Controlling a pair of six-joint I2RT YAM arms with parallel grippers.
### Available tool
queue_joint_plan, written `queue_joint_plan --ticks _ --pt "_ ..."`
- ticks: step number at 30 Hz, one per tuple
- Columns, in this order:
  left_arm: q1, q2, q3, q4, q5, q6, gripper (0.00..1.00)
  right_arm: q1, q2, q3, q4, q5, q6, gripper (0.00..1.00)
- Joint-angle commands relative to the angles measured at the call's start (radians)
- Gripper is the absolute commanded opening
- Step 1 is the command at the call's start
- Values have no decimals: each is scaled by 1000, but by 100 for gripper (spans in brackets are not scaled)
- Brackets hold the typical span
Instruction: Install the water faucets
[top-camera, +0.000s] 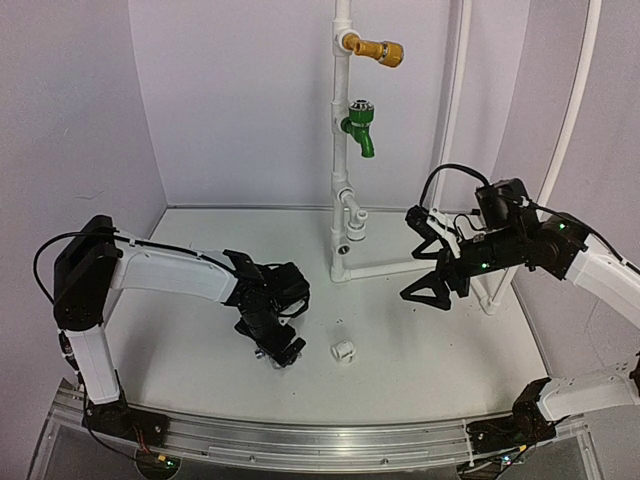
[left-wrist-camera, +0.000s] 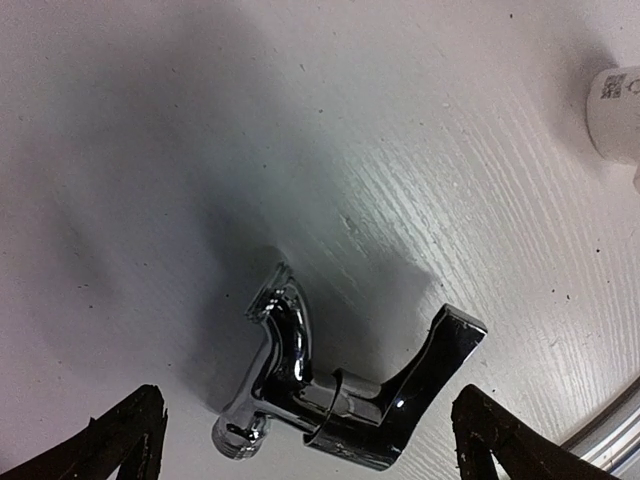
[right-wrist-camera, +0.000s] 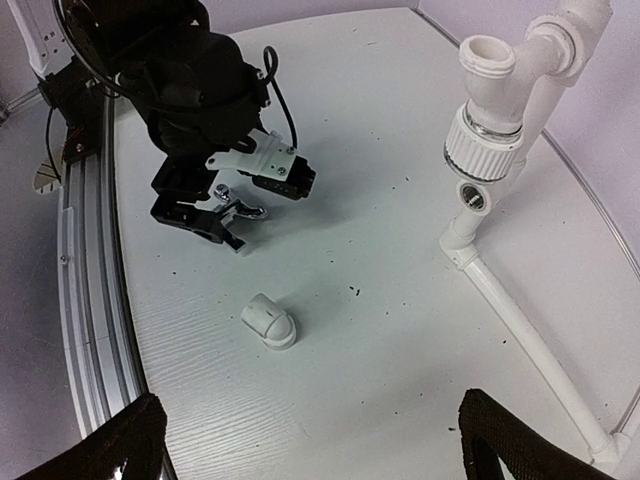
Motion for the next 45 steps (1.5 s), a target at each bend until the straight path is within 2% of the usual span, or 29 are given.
queue_joint_plan --ticks 1,6,10,21,26,29,39,45 --pt "17 52 41 -9 105 20 100 -3 16 23 -14 -22 -17 98" --pt "28 84 62 -42 136 33 99 -1 21 34 -26 -36 -22 98" --pt "39 93 62 -25 155 34 94 2 42 50 -30 -41 -23 98" --pt "60 100 72 3 151 3 57 68 129 109 -62 -18 -56 98" --pt "66 27 72 18 131 -45 49 177 166 136 -63 65 -55 98" --pt "82 -33 60 49 129 -82 45 201 204 165 -55 74 -46 97" --pt "151 -284 -20 210 125 -216 42 236 275 268 108 76 65 95" --pt "179 -433 -72 337 102 -303 46 262 329 329 195 63 114 92"
